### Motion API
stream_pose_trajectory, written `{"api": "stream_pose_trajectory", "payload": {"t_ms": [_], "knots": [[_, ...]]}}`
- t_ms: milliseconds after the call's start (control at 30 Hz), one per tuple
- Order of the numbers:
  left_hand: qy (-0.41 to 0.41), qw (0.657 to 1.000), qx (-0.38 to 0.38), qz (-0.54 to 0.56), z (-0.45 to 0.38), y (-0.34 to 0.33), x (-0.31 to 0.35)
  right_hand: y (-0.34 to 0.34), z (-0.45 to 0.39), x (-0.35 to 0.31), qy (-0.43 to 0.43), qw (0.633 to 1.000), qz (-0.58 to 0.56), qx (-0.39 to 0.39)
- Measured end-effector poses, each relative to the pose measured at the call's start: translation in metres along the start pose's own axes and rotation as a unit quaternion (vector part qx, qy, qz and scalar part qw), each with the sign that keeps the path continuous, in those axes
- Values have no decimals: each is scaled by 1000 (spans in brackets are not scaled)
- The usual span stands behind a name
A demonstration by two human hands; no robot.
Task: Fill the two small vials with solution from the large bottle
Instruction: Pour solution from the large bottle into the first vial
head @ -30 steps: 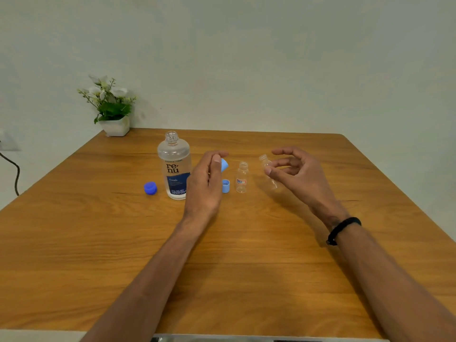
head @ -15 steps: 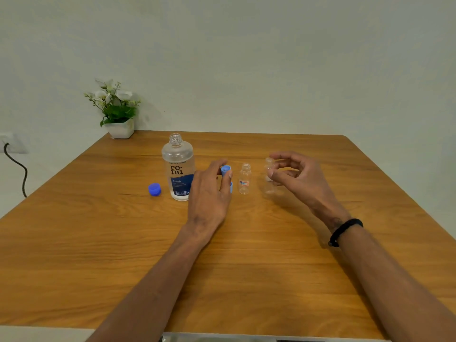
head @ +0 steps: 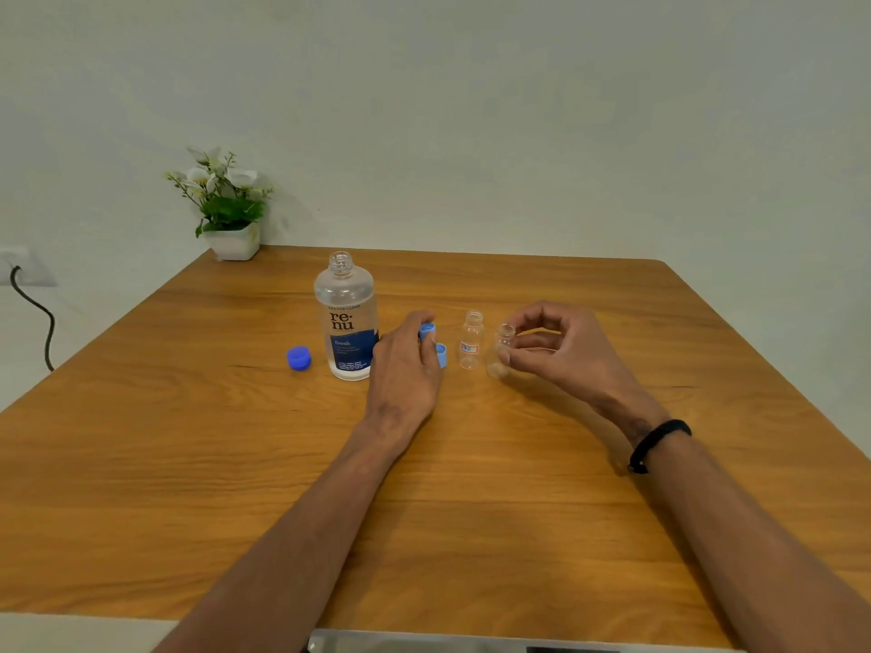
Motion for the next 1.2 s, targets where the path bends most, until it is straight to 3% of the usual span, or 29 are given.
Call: {"api": "stream_pose_trajectory", "payload": {"t_ms": [433,767,900,1033,1100,1200], "knots": [[8,1000,9,-11,0,4,2,-33,7,-3,-1,994,-35,-107],[-46,998,24,-30,13,11,15,-33,11,-11,29,996,-21,-84],[-70,996,47,-15,23,21,27,-11,16,-28,66,997,-33,-12],[-72,995,54,33,40,29,42,16,18,-35,81,985,-144,55],[-46,996,37,72,47,29,45,19,19,-40,78,976,-195,59],[-26,998,-39,42,53,18,49,13,22,-50,73,973,-212,54]]}}
Point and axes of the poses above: each hand's wrist, its own z-axis away from the middle knuckle, its own y-axis out of the back of the hand, x = y × z, the point moved 9 cm from there along -z, towards the middle knuckle, and after that the axes turned 9 degrees about -y, right-handed, at the moved point
